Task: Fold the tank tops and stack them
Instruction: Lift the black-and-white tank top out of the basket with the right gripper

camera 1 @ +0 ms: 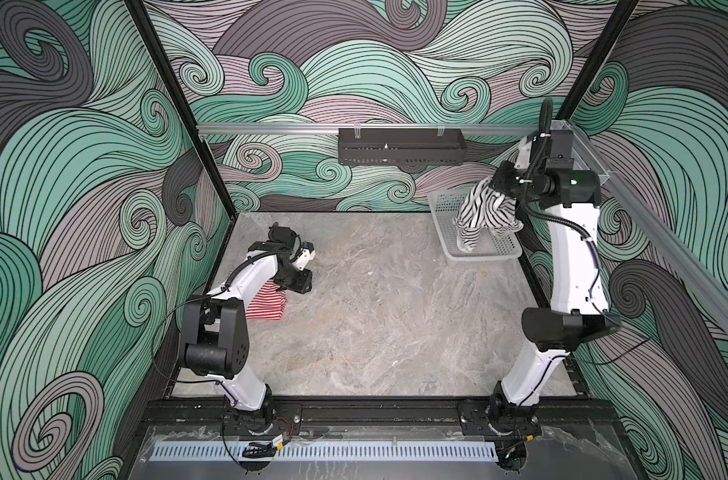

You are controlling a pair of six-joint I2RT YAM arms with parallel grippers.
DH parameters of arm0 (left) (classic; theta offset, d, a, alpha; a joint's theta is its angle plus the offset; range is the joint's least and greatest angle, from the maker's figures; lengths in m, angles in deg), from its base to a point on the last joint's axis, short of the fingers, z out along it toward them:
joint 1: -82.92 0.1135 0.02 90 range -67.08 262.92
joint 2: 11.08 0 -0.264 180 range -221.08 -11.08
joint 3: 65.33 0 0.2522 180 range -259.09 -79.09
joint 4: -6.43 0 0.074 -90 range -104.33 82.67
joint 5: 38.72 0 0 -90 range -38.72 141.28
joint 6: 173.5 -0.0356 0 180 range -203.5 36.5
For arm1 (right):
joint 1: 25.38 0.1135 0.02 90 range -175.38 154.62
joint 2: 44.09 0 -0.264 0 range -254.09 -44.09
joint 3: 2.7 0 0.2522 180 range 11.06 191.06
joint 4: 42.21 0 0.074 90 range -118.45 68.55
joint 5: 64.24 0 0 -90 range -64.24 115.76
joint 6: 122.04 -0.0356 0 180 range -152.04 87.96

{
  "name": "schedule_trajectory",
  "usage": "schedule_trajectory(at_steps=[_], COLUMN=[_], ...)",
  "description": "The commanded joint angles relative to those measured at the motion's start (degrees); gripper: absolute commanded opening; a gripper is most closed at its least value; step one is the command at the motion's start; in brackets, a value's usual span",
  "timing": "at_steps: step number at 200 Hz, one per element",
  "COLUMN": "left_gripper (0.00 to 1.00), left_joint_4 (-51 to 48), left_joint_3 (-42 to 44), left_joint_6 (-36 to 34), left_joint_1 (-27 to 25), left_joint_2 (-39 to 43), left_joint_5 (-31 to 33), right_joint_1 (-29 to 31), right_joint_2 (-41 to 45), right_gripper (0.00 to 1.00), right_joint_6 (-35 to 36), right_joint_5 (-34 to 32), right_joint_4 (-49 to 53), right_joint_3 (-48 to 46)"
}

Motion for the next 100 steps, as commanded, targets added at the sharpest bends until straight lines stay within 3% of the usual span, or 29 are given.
schedule_trajectory(at_steps=[1,26,55,74,100], left_gripper=[0.4,0.4,0.4,0.4,0.4], left_joint_4=[0.6,1.3,2.1,2.8,3.0], left_joint_3=[-1.8,-1.0,-0.7,-0.5,-0.6], left_joint_6=[0.8,0.8,1.2,2.1,2.6], left_joint_1=[-0.5,-0.5,-0.5,-0.5,-0.4], left_joint_2=[0.5,1.6,2.6,2.7,2.7], left_joint_5=[-0.2,-0.2,1.5,4.2,5.9], right_joint_1=[3.8,7.3,13.7,18.4,23.3], right_joint_2=[3.2,6.5,6.7,1.6,-8.5], right_gripper=[0.0,0.0,0.0,0.0,0.0], right_joint_6=[-1.1,-5.5,-10.4,-12.2,-14.5], right_joint_5=[4.5,13.4,18.4,18.9,19.2], right_joint_4=[-0.4,-5.8,-15.2,-18.1,-20.7], right_joint_3=[3.9,1.1,-7.0,-6.3,2.0])
